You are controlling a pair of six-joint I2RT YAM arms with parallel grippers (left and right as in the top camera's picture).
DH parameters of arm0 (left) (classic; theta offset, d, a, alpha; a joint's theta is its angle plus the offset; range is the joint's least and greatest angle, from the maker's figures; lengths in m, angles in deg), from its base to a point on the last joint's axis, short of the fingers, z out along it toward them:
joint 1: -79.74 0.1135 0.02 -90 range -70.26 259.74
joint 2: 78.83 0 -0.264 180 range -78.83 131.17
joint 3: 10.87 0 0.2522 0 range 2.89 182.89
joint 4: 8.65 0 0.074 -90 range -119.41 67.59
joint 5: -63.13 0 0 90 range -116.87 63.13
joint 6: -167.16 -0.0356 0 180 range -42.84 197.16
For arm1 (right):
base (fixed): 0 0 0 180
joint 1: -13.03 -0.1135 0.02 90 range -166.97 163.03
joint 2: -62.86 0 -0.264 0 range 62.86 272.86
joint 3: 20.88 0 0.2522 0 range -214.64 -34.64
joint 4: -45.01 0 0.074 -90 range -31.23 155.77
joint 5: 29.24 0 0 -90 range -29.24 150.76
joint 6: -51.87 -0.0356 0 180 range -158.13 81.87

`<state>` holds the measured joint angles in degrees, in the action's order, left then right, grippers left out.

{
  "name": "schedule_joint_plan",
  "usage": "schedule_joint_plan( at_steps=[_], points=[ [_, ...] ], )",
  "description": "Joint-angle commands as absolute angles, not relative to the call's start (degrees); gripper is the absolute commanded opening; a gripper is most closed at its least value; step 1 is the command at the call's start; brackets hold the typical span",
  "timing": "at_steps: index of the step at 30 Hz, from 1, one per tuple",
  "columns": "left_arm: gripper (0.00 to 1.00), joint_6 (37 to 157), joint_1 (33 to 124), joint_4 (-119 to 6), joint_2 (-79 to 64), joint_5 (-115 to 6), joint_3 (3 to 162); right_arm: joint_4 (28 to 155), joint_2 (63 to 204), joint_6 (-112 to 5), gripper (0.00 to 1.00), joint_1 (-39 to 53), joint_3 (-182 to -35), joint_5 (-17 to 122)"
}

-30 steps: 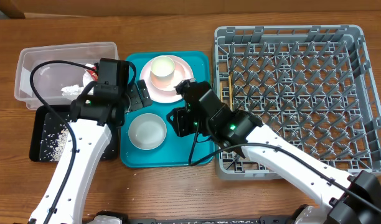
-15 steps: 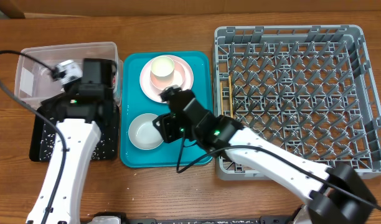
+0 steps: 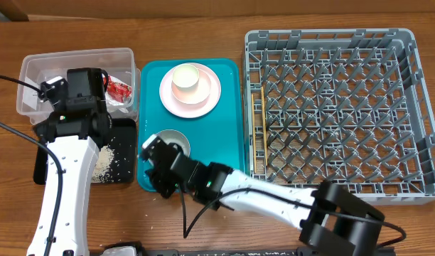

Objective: Sort waste into correct bins and load items into the dishwasher
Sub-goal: 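Move the right gripper to the white bowl rim on the teal tray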

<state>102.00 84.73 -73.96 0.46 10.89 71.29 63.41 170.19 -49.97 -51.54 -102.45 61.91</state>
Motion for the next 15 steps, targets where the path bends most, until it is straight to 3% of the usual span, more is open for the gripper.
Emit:
schedule_joint_plan(
  at_steps=[1, 8, 15],
  points=[
    [1.0, 101.4, 84.9, -74.0, -0.1, -3.8, 71.9, 63.1, 171.9, -46.9, 0.3, -51.0, -102.5, 70.6],
    [1.0, 101.4, 84.9, -74.0, -0.1, -8.9, 71.9, 63.5, 174.0, -53.6, 0.04, -46.8, -102.5, 71.0],
    [1.0, 101.4, 84.9, -74.0, -0.1, -8.9, 71.9, 66.1, 174.0, -59.3, 0.04, -43.2, -102.5, 71.0]
  ],
)
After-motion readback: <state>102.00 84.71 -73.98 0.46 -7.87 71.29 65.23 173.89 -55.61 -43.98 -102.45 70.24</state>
